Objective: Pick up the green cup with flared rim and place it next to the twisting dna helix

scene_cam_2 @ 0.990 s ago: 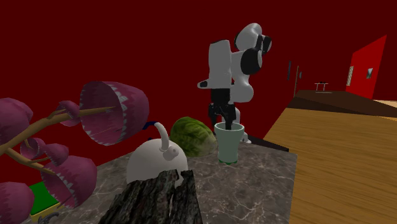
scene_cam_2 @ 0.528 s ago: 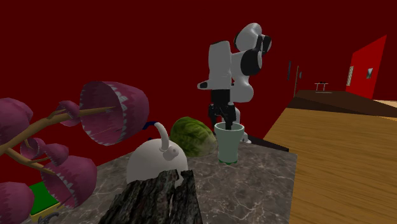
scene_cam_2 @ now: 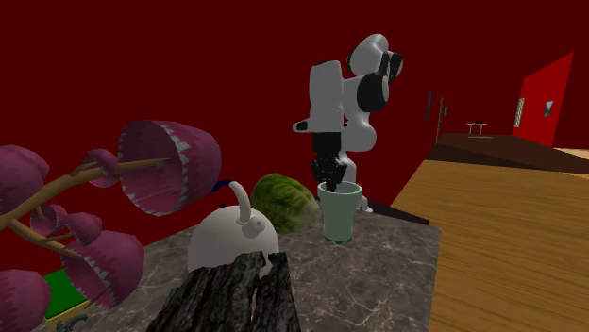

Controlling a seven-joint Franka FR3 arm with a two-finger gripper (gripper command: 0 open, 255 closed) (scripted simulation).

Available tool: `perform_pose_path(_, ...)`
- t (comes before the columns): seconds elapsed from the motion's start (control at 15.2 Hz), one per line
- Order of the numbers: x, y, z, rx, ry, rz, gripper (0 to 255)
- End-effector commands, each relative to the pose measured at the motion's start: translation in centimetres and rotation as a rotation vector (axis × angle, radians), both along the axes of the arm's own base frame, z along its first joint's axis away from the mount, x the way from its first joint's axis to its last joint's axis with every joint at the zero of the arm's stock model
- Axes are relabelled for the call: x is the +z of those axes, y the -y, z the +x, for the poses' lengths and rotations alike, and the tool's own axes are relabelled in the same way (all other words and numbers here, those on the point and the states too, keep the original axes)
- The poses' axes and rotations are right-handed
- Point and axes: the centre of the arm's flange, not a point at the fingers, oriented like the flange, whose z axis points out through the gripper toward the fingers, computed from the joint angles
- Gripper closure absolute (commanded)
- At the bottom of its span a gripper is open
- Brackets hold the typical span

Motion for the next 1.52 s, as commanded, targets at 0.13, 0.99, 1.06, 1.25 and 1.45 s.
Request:
perform_pose_path(0.13, 0.5, 0.0, 0.0, 0.001, -0.002, -0.001, 255)
perform_pose_path(0.99, 7.3, 0.0, 0.0, 0.001, -0.002, -0.001, 255)
perform_pose_path(1.06, 7.9, 0.0, 0.0, 0.001, -0.002, -0.001, 255)
perform_pose_path(1.25, 9.4, 0.0, 0.0, 0.001, -0.002, -0.001, 255)
perform_pose_path(1.45, 11.0, 0.0, 0.0, 0.001, -0.002, -0.001, 255)
